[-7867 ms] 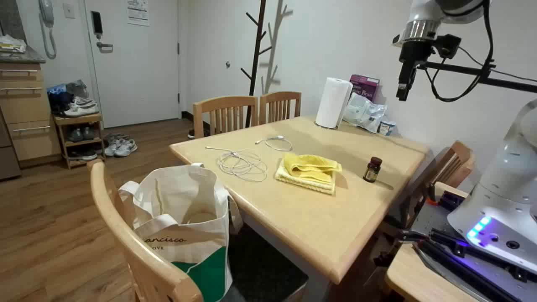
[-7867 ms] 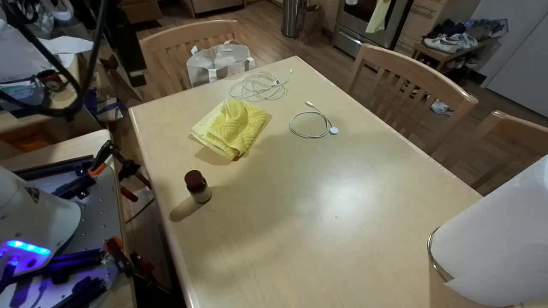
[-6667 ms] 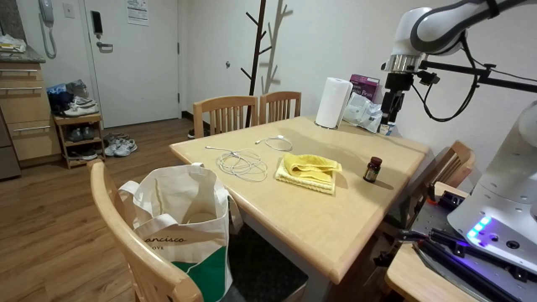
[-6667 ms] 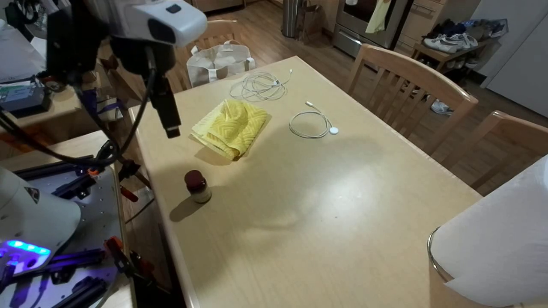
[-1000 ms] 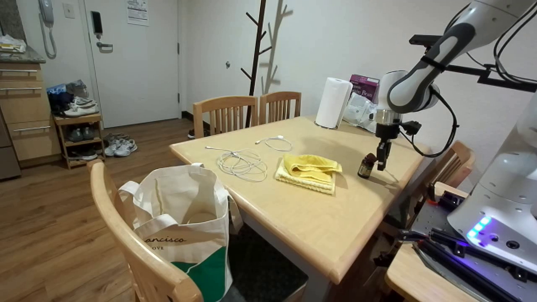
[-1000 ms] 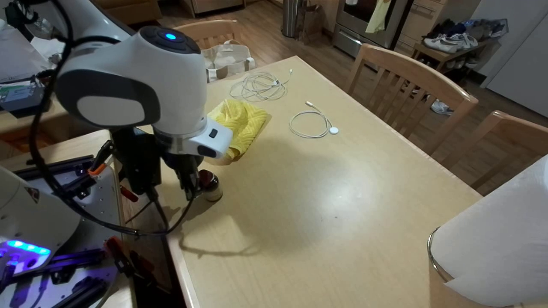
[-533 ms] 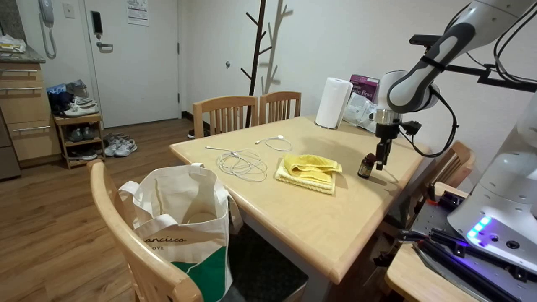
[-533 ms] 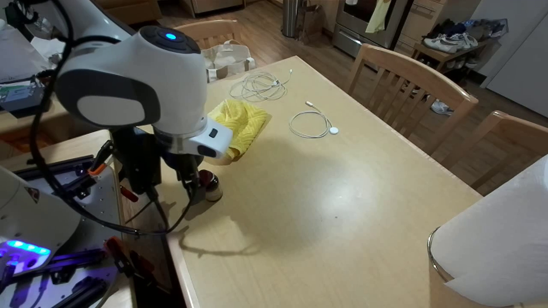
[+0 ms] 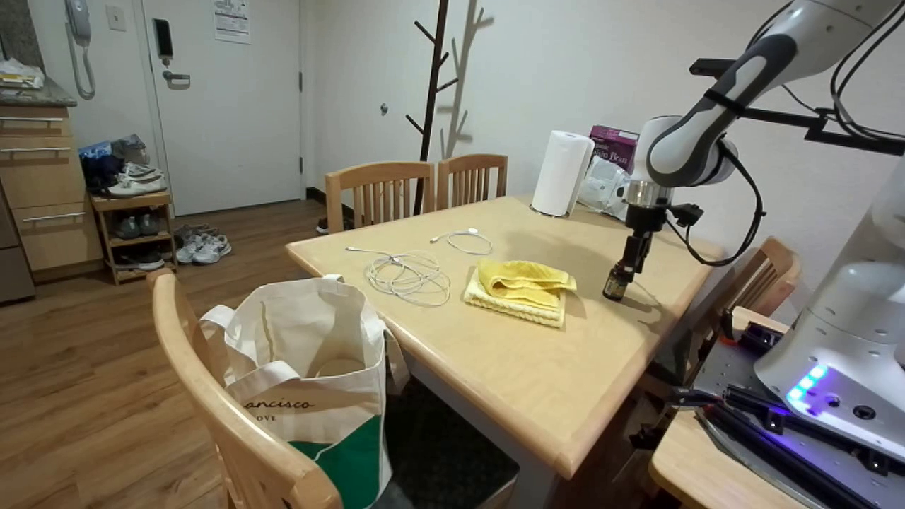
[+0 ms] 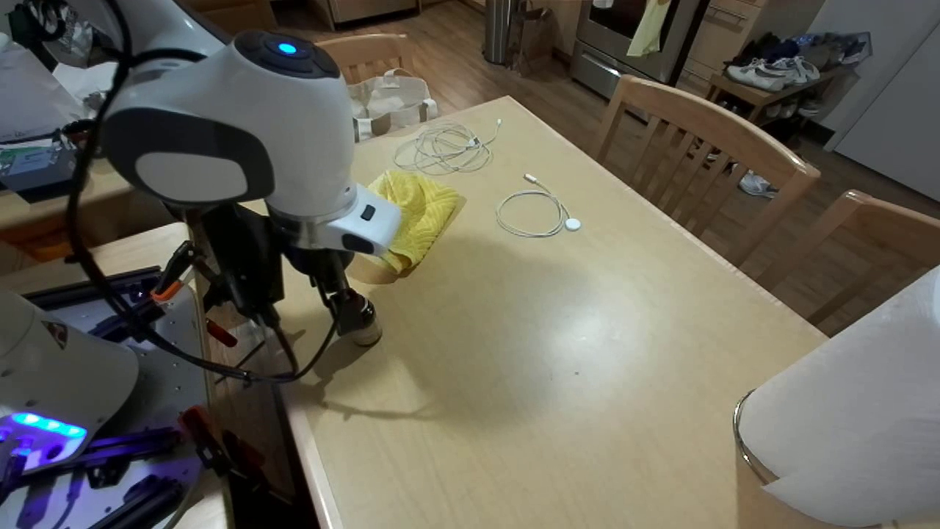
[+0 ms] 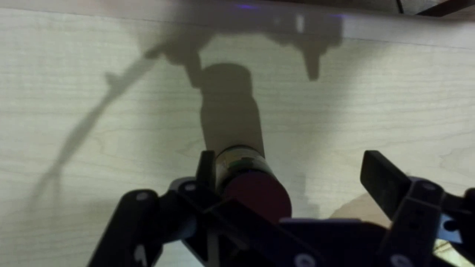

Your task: Move the bottle closer to the right white cable

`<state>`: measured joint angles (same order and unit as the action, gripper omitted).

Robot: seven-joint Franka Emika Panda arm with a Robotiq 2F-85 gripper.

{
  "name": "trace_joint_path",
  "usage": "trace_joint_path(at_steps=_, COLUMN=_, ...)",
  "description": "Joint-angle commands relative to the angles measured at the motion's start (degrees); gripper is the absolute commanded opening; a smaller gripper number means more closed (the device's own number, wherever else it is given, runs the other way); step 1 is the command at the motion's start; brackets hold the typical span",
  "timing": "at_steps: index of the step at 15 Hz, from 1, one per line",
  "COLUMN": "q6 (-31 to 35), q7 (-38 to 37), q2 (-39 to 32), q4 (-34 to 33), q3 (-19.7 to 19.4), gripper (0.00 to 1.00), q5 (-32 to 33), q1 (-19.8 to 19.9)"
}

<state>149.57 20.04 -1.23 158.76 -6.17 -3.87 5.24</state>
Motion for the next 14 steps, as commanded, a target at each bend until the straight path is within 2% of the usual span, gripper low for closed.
trace_joint_path(at_steps=1, q6=2.88, q7=2.7, q2=-0.11, q4=0.7, q3=1.26, gripper=1.0, q5=-2.57, q1=-0.42)
trace_joint_path(at_steps=11, q6=6.36, q7=1.74, q2=-1.9, q4=0.51, q3=0.87, gripper=1.0, q5=-1.27, q1=0.56)
trace_joint_path(at_steps=14, q6=7.6, q7=2.93, q2=-2.59, q4=0.51, q3=0.99, gripper=1.0, q5=-3.16, q1=0.94)
